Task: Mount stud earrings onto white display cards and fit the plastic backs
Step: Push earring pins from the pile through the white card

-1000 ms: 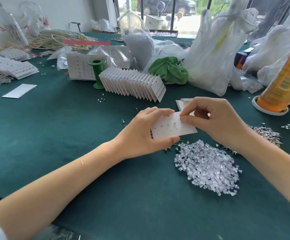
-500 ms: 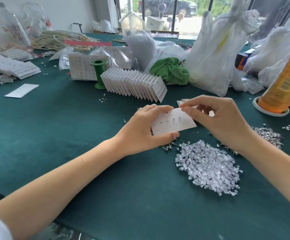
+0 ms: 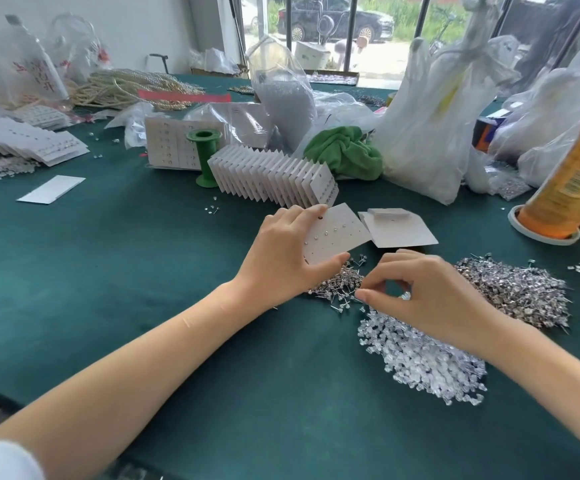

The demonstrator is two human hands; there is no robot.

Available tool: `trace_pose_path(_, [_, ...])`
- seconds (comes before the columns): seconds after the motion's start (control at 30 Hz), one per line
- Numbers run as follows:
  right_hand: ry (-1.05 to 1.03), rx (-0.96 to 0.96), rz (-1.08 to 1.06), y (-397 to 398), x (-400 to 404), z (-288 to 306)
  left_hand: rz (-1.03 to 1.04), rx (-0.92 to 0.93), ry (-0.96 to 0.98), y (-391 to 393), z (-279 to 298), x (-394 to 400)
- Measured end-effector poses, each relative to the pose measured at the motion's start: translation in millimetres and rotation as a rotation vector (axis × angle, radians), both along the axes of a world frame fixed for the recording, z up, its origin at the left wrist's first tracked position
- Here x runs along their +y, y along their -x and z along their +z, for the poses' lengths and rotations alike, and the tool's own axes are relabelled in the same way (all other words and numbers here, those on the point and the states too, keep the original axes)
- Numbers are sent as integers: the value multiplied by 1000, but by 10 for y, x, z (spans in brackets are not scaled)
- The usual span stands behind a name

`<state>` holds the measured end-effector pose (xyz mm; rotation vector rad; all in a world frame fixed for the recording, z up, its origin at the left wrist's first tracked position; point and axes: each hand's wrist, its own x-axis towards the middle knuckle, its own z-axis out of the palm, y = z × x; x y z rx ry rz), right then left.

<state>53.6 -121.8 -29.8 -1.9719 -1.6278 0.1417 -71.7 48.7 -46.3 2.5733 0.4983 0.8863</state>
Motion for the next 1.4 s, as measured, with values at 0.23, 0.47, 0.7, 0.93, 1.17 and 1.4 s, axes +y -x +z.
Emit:
trace_pose_path(0.23, [37, -83, -59, 58, 31, 4, 30, -13, -30, -51, -24, -3])
trace_pose_path(0.47, [60, -149, -50, 130, 130, 9, 43, -29, -29, -49, -1, -25])
trace_pose_path(0.7, [63, 239, -49, 80, 106, 91, 27, -8, -46, 8, 41, -46])
trace_pose_path(0.93, [-158, 680, 12, -89, 84, 361, -106, 59, -130, 123, 110, -117])
trace_pose_path(1.17, [-205, 710, -34, -181, 76, 311, -250, 117, -109, 161, 145, -157])
trace_pose_path(1.4, [-208, 711, -35, -215, 82, 232, -277, 123, 20, 165, 115, -163])
